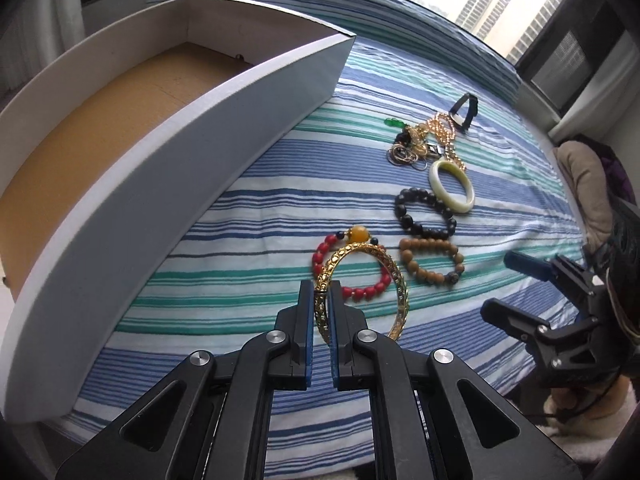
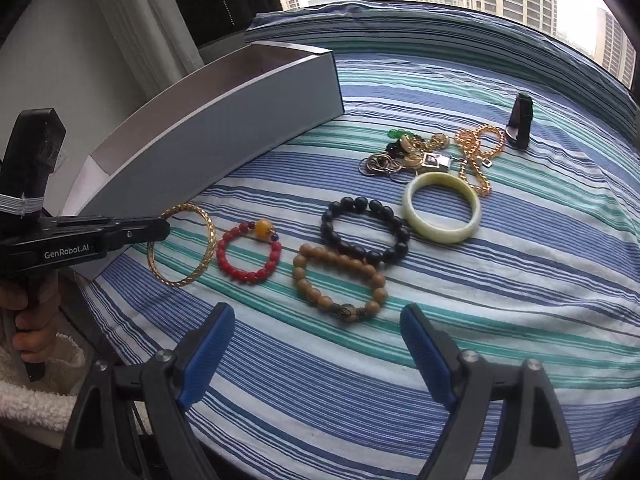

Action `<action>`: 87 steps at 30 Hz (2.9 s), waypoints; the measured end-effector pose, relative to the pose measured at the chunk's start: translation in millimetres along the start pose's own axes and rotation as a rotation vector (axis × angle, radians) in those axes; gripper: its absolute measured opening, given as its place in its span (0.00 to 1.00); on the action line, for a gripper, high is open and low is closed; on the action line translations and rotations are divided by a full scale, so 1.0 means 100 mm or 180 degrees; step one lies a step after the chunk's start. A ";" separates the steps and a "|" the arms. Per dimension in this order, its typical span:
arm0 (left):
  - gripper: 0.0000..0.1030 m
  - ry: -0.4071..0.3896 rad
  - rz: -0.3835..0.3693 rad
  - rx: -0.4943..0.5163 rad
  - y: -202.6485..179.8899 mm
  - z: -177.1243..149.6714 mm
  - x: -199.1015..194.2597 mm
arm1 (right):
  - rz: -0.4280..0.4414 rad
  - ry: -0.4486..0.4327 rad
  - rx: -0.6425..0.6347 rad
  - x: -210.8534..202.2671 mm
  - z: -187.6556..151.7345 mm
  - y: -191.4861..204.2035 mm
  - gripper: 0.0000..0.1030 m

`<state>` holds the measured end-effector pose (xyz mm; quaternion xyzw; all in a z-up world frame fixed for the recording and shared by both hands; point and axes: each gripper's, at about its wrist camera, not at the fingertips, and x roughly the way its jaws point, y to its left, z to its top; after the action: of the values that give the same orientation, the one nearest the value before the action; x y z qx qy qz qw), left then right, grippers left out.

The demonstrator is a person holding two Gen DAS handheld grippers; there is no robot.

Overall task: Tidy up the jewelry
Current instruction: 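Grasp the gold bangle with the left tool while the right tool grasps the red bead bracelet, then carry both bracelets into the white tray and open both tools, then move both tools back over the remaining bracelets on the bed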

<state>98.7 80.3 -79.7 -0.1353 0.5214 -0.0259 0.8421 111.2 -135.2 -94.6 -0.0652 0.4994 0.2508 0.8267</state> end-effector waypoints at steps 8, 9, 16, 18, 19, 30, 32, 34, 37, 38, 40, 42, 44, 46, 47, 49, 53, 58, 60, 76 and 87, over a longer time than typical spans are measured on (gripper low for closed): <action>0.04 -0.0053 0.0148 -0.0254 0.29 -0.26 -0.21 | 0.0298 0.0163 -0.0524 0.65 0.46 0.39 0.52; 0.04 -0.0064 0.0153 -0.0276 0.32 -0.28 -0.23 | 0.0296 0.0191 -0.0560 0.75 0.51 0.41 0.52; 0.04 -0.0082 0.0157 -0.0366 0.44 -0.34 -0.28 | 0.0233 0.0406 -0.0917 1.19 0.64 0.54 0.32; 0.04 -0.0087 0.0186 -0.0378 0.45 -0.35 -0.28 | 0.0183 0.0436 -0.0998 1.20 0.65 0.57 0.17; 0.04 -0.0094 0.0211 -0.0385 0.46 -0.35 -0.29 | 0.0178 0.0466 -0.1007 1.20 0.65 0.57 0.17; 0.04 -0.0294 0.0524 -0.0387 0.42 -0.29 -0.52 | 0.0485 0.0222 -0.0852 0.42 0.70 0.84 0.17; 0.04 -0.0330 0.0583 -0.0363 0.42 -0.29 -0.55 | 0.0535 0.0176 -0.0846 0.31 0.73 0.88 0.17; 0.04 -0.0359 0.0644 -0.0340 0.41 -0.28 -0.59 | 0.0606 0.0157 -0.0852 0.23 0.78 0.91 0.17; 0.04 -0.0407 0.0738 -0.0308 0.41 -0.25 -0.66 | 0.0679 0.0106 -0.0905 0.13 0.87 0.97 0.17; 0.04 -0.0427 0.0762 -0.0301 0.42 -0.25 -0.70 | 0.0699 0.0087 -0.0925 0.11 0.90 1.04 0.17; 0.04 -0.0469 0.0754 -0.0313 0.44 -0.22 -0.79 | 0.0742 0.0062 -0.0972 0.05 0.98 1.13 0.17; 0.04 -0.0555 0.0647 -0.0388 0.52 -0.18 -0.96 | 0.0797 0.0017 -0.1025 0.00 1.08 1.24 0.17; 0.04 -0.0681 0.0585 -0.0503 0.66 -0.09 -1.18 | 0.0876 -0.0056 -0.1090 -0.08 1.23 1.37 0.17; 0.04 -0.0842 0.0695 -0.0597 0.85 0.02 -1.37 | 0.0942 -0.0166 -0.1168 -0.16 1.40 1.53 0.17; 0.04 -0.0904 0.0810 -0.0659 0.97 0.07 -1.42 | 0.0973 -0.0227 -0.1218 -0.19 1.49 1.63 0.17; 0.04 -0.0963 0.0955 -0.0816 1.22 0.17 -1.44 | 0.1017 -0.0363 -0.1295 -0.20 1.67 1.81 0.17; 0.04 -0.0839 0.1096 -0.1158 1.70 0.26 -1.22 | 0.1081 -0.0430 -0.1358 0.03 1.94 2.15 0.17; 0.04 -0.0585 0.1117 -0.1357 1.97 0.20 -0.85 | 0.1083 -0.0216 -0.1448 0.61 1.98 2.44 0.17; 0.05 -0.0502 0.1098 -0.1396 2.04 0.16 -0.75 | 0.1033 -0.0111 -0.1475 0.82 1.96 2.50 0.17; 0.84 -0.1218 0.1297 -0.1101 1.62 0.31 -1.47 | 0.0986 -0.0720 -0.1180 0.00 2.15 2.13 0.36; 0.95 -0.1130 0.0574 -0.0039 0.18 0.26 -0.90 | -0.0376 -0.1692 -0.0863 -1.35 1.32 0.72 0.61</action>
<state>79.1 119.9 5.0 -0.0956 0.3749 0.0770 0.9189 131.2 -72.7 96.4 -0.1359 0.2228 0.2749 0.9254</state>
